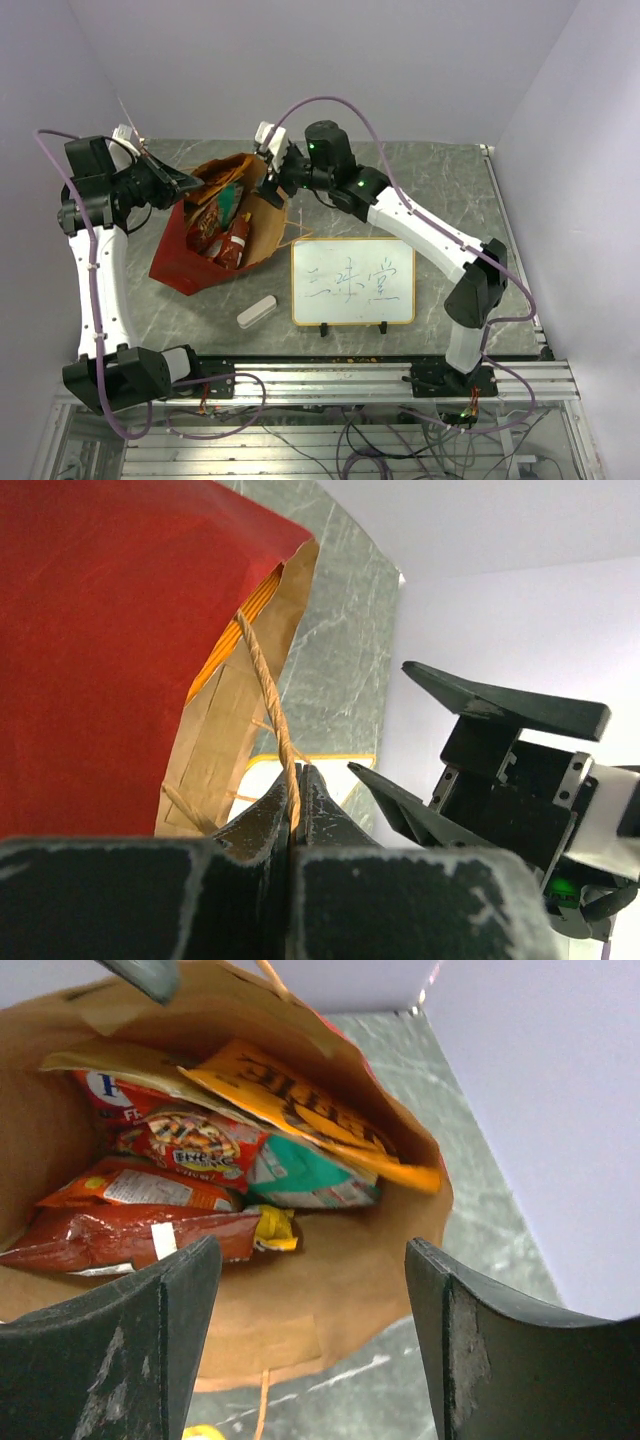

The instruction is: Take the snacks out of the paper bag

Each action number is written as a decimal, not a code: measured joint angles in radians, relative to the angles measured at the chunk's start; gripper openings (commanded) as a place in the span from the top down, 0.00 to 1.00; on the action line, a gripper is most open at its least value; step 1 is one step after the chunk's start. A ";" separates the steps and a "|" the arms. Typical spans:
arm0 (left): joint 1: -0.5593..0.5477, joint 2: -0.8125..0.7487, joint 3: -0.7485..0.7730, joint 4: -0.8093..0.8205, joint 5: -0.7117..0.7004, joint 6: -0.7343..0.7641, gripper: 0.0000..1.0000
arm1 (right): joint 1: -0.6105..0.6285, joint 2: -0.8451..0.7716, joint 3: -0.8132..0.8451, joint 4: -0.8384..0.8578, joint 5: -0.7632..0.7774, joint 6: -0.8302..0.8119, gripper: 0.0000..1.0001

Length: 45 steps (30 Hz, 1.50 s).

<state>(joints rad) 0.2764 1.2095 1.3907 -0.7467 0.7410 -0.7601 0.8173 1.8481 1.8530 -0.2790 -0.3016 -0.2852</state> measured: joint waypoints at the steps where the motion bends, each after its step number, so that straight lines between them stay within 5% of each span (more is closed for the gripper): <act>1: -0.003 -0.001 0.000 -0.011 -0.001 0.006 0.93 | 0.006 0.002 -0.010 0.019 -0.029 -0.044 0.30; 5: -0.010 -0.003 0.000 -0.056 -0.004 0.024 0.93 | 0.018 0.023 0.005 0.081 -0.121 -0.195 0.45; 15: -0.052 -0.005 0.009 -0.121 -0.035 0.063 0.93 | 0.076 0.138 0.074 0.109 -0.254 -0.525 0.58; 45: -0.083 -0.024 0.009 -0.134 -0.057 0.072 0.93 | 0.108 0.227 0.067 0.161 -0.235 -0.620 0.59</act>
<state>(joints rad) 0.1936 1.1854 1.3998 -0.8810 0.6838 -0.6880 0.9249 2.0750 1.9202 -0.1181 -0.5369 -0.9047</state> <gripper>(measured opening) 0.075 0.424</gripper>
